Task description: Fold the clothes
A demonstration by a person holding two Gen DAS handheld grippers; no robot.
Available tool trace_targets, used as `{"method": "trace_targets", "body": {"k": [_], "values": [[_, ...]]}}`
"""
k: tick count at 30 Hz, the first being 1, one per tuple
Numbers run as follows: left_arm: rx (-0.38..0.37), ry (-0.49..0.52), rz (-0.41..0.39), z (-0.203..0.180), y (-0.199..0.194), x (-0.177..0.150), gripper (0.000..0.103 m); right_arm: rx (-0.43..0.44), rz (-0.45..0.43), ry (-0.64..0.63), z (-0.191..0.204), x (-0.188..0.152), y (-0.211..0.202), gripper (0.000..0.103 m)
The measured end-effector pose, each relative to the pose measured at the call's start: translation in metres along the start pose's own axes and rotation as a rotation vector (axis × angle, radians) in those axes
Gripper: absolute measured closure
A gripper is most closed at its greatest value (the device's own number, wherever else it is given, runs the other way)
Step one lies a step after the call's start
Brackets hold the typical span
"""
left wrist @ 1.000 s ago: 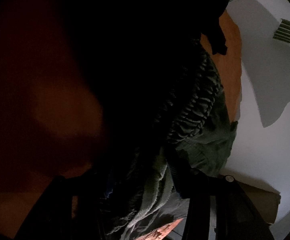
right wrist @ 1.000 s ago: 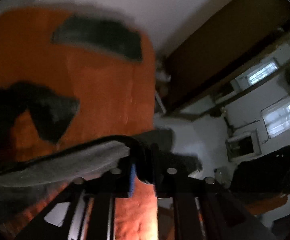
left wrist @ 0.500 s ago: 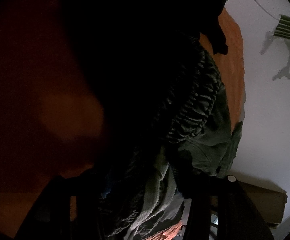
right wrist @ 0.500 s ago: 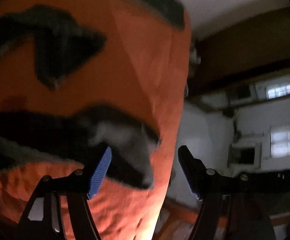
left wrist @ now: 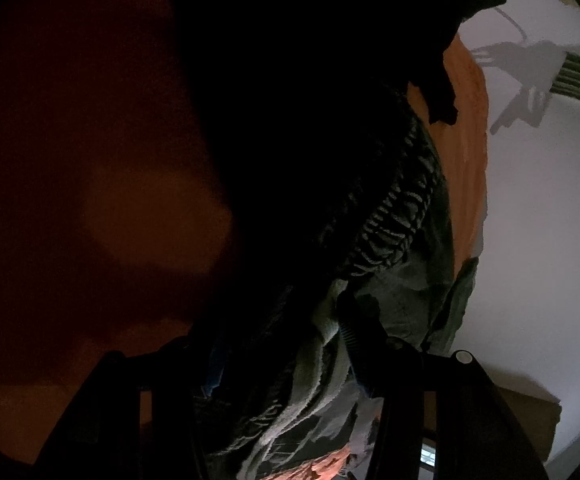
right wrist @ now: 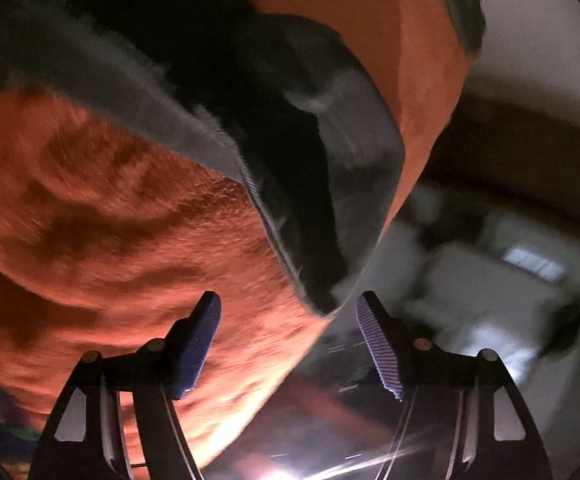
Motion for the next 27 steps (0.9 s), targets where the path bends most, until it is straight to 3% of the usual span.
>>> {"method": "trace_targets", "body": {"k": [2, 3, 4, 14, 17, 18, 19, 20, 21, 22, 24, 25, 27], "values": [[0.002, -0.010, -0.005, -0.002, -0.001, 0.001, 0.051, -0.036, -0.028, -0.062, 0.009, 0.005, 0.002, 0.056], [0.003, -0.016, -0.008, -0.004, -0.001, 0.001, 0.051, -0.032, -0.039, -0.070, 0.013, 0.007, 0.003, 0.085], [0.003, -0.018, -0.010, -0.005, -0.001, 0.001, 0.051, -0.028, -0.050, -0.078, 0.016, 0.009, 0.004, 0.100], [0.006, -0.014, -0.011, -0.027, -0.002, 0.005, 0.051, -0.291, -0.206, -0.041, -0.057, 0.036, -0.023, 0.103], [0.009, -0.006, -0.015, -0.034, -0.002, 0.006, 0.051, -0.367, -0.224, 0.135, -0.116, 0.034, -0.037, 0.103], [0.011, -0.004, -0.017, -0.036, -0.002, 0.006, 0.051, -0.340, -0.225, 0.202, -0.129, 0.032, -0.039, 0.103], [0.012, -0.003, -0.018, -0.038, -0.003, 0.007, 0.051, -0.253, -0.220, 0.269, -0.133, 0.031, -0.038, 0.103], [0.012, -0.003, -0.018, -0.041, -0.003, 0.007, 0.051, -0.140, -0.212, 0.312, -0.127, 0.032, -0.035, 0.099], [0.013, -0.005, -0.017, -0.043, -0.005, 0.007, 0.051, -0.022, -0.202, 0.341, -0.118, 0.034, -0.032, 0.079], [0.013, -0.007, -0.016, -0.045, -0.006, 0.007, 0.051, 0.042, -0.200, 0.325, -0.106, 0.036, -0.030, 0.042], [0.008, -0.016, -0.010, -0.049, -0.008, 0.008, 0.050, 0.063, -0.265, 0.165, -0.070, 0.042, -0.032, 0.014], [0.004, -0.021, -0.006, -0.052, -0.009, 0.009, 0.050, 0.065, -0.299, 0.091, -0.053, 0.044, -0.034, 0.014], [0.001, -0.025, -0.002, -0.056, -0.009, 0.010, 0.049, 0.064, -0.279, -0.033, -0.023, 0.040, -0.022, 0.014]]}}
Point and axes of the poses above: each gripper's, at about its wrist camera, not at the fingertips, and y roughly the way its jaws point, z to its left, x to its top, the point moved 8 cm from there along y, roughly the way its jaws point, and after that the axes turned 13 degrees about -z, right-handed, at the moved point
